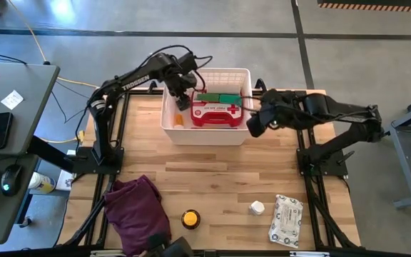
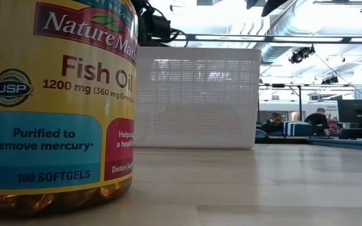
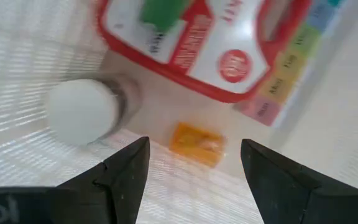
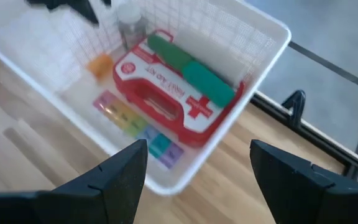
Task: Pick & place medical supplies in basket/bin
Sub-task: Put the orange pill bottle into the white bin
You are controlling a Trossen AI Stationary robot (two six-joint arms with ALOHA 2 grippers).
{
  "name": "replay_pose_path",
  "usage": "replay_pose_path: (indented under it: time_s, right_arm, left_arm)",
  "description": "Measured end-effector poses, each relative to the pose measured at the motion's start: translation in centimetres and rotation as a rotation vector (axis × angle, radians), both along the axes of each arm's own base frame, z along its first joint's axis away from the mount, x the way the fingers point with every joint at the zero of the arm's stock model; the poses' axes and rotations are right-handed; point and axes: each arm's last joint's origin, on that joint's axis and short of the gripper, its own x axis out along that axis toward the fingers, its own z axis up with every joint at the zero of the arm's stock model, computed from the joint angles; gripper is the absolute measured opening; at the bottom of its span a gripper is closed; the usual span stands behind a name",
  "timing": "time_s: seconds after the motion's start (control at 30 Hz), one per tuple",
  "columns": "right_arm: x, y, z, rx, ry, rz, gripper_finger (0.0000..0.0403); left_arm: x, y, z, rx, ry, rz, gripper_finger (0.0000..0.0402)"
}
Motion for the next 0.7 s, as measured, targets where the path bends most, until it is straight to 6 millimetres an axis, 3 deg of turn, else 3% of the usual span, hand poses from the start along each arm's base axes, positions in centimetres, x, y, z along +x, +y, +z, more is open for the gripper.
replay_pose_path:
  time_s: [0.3, 0.47, 0.7]
  right_arm:
    - [2.2, -3.2, -0.3, 0.082, -0.035, 0.083, 0.0275]
    - [3.9, -4.3, -1.4, 0.142, -0.017, 0.16, 0.0275]
    - [5.6, -5.5, -2.3, 0.155, -0.004, 0.25, 0.0275]
  left_arm:
    - [1.7, -2.2, 0.4, -0.017, -0.061, -0.076, 0.0287]
    - [1.2, -2.3, 1.4, -0.021, -0.074, -0.057, 0.0287]
    - [1.1, -1.7, -0.9, -0.012, 0.058, -0.139, 0.0287]
